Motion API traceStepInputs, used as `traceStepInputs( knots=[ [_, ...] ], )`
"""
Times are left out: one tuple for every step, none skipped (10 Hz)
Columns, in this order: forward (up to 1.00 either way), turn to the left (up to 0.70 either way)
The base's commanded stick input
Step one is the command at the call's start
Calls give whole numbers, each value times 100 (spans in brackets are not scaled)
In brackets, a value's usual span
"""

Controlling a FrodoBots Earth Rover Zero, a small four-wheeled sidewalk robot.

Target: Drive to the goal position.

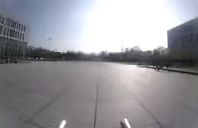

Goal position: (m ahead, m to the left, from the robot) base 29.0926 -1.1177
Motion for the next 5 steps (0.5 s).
traceStepInputs(
  knots=[
    [100,0],
    [100,0],
    [100,0],
    [100,0],
    [100,3]
  ],
)
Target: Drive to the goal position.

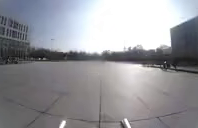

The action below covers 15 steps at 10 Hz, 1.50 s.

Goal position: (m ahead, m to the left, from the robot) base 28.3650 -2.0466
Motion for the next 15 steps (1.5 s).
traceStepInputs(
  knots=[
    [100,0],
    [100,0],
    [100,0],
    [100,0],
    [100,0],
    [100,0],
    [100,0],
    [100,2],
    [100,0],
    [100,0],
    [100,5],
    [100,2],
    [100,0],
    [100,3],
    [100,8]
  ],
)
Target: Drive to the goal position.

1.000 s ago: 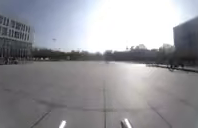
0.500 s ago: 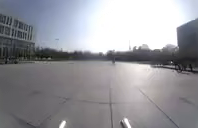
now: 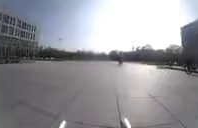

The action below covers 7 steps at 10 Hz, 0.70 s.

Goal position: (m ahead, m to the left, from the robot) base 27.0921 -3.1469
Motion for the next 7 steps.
traceStepInputs(
  knots=[
    [100,1],
    [100,-9],
    [100,-9],
    [100,-23],
    [100,-40],
    [100,-40],
    [100,-40]
  ],
)
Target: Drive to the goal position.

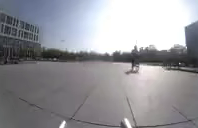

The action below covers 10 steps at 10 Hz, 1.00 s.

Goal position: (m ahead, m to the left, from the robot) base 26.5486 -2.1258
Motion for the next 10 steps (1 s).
traceStepInputs(
  knots=[
    [100,-40],
    [100,-40],
    [100,-12],
    [100,1],
    [100,0],
    [100,0],
    [100,2],
    [100,4],
    [100,0],
    [100,2]
  ],
)
